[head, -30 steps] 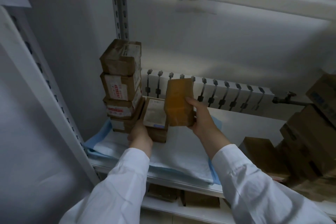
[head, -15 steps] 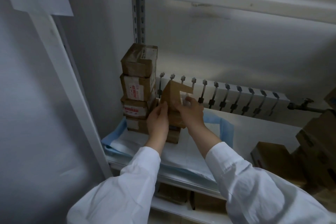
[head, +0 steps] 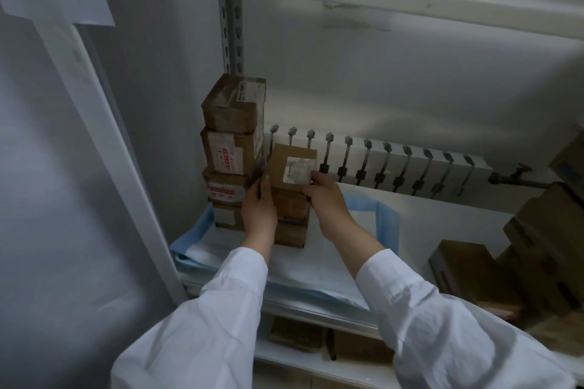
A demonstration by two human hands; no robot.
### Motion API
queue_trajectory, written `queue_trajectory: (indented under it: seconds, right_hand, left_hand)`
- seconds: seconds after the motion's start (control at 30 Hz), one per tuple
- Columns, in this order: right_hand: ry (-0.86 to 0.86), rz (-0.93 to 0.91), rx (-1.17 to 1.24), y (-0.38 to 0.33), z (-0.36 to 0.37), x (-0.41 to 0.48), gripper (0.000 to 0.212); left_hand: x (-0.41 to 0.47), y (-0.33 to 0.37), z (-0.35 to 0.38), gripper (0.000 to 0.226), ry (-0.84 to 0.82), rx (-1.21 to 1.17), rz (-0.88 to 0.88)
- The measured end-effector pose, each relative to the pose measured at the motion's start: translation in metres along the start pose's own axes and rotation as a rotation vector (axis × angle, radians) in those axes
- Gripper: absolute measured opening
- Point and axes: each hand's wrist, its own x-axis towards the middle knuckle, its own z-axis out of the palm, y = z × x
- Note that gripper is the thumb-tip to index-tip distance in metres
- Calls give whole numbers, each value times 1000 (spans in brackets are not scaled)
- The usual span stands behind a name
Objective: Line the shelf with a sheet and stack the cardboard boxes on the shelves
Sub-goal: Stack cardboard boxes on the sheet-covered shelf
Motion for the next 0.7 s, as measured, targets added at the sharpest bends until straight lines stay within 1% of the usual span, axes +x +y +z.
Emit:
queue_trajectory:
  seconds: [0.13,0.23,0.37,0.47,0.6,0.67,0.7]
  right_hand:
    - [-24,0,4,-1,-5,-6,52]
    - [-25,-6,-7,-1,-14,-9,52]
    - [-28,-22,-5,-5,-25,-18,46]
    - [-5,-23,-8,-4,-33,-21,46]
    - [47,-28,-2,2,-46,-24,44]
    - [68,-42,10,7,-60,-28,43]
    - [83,-49,17,9,-68,-30,43]
  left_hand:
    - [-3,-5,5,49,40,21,-29]
    - [-8,-6,8,47,67,-3,-5]
    - [-9,-7,13,42,188,30,21]
    - [-13,-6,18,43,278,62,33]
    - [-36,7,26,40,405,104,201]
    - [-52,16,37,38,399,85,320]
    - [-59,19,43,37,370,66,361]
